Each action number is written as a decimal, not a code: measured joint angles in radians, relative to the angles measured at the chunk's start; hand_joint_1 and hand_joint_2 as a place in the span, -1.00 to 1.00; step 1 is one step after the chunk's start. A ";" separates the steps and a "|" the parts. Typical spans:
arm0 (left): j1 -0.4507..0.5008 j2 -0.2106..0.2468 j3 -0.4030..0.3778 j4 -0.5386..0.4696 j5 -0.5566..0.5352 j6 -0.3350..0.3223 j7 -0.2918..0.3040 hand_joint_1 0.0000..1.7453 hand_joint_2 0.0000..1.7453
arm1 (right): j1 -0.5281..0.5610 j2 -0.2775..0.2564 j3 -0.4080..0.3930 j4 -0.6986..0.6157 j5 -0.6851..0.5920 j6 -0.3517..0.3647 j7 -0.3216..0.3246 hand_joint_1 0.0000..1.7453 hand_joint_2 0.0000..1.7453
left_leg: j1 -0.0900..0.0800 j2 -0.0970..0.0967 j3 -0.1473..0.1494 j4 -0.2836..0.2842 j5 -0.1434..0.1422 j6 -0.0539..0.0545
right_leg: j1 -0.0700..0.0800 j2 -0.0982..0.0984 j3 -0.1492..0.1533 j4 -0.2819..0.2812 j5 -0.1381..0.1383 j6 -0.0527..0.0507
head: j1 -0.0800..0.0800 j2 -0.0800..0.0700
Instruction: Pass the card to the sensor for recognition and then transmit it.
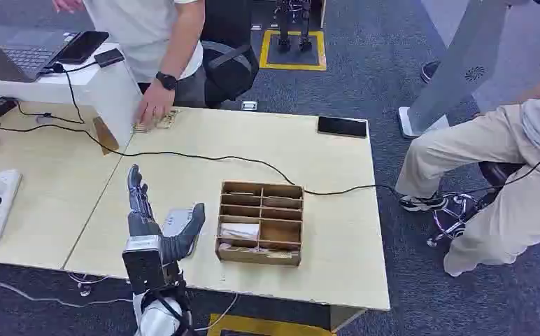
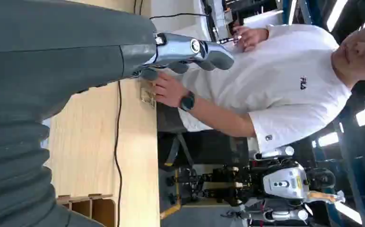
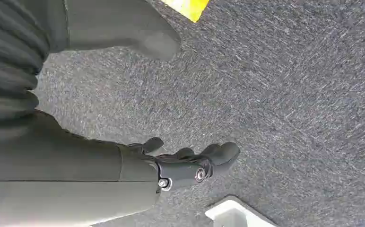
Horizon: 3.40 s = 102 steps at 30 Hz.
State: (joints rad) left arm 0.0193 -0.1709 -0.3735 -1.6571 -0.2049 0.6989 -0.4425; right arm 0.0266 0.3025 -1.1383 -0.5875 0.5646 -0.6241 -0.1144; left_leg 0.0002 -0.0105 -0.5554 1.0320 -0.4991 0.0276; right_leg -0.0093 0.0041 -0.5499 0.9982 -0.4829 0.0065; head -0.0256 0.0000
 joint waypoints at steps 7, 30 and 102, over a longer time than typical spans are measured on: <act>-0.030 -0.005 0.000 0.019 -0.100 0.000 0.021 -1.00 1.00 | -0.001 0.000 0.000 0.000 0.021 0.006 -0.003 -1.00 1.00 | 0.000 0.000 0.000 0.000 0.000 0.000 | 0.000 0.000 0.000 0.000 0.000 0.000 | 0.000 0.000; -0.197 -0.108 0.374 0.120 -0.771 0.002 -0.066 -1.00 1.00 | -0.083 -0.032 0.000 0.147 0.097 0.023 -0.072 -1.00 1.00 | 0.000 0.002 0.001 0.000 0.001 0.000 | 0.000 0.002 0.000 0.000 0.001 -0.001 | 0.000 0.000; -0.186 -0.117 0.486 0.135 -0.943 0.002 -0.073 1.00 1.00 | -0.076 -0.050 -0.002 0.133 0.090 0.045 -0.059 -1.00 1.00 | 0.000 0.001 -0.001 0.000 0.000 0.000 | 0.000 0.002 -0.001 0.000 0.000 0.000 | 0.000 0.000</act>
State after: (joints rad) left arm -0.1667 -0.2876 0.1129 -1.5225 -1.1479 0.7012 -0.5153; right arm -0.0492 0.2525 -1.1399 -0.4547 0.6546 -0.5791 -0.1732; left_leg 0.0002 -0.0091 -0.5562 1.0321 -0.4989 0.0274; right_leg -0.0093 0.0058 -0.5514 0.9984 -0.4826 0.0062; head -0.0259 0.0000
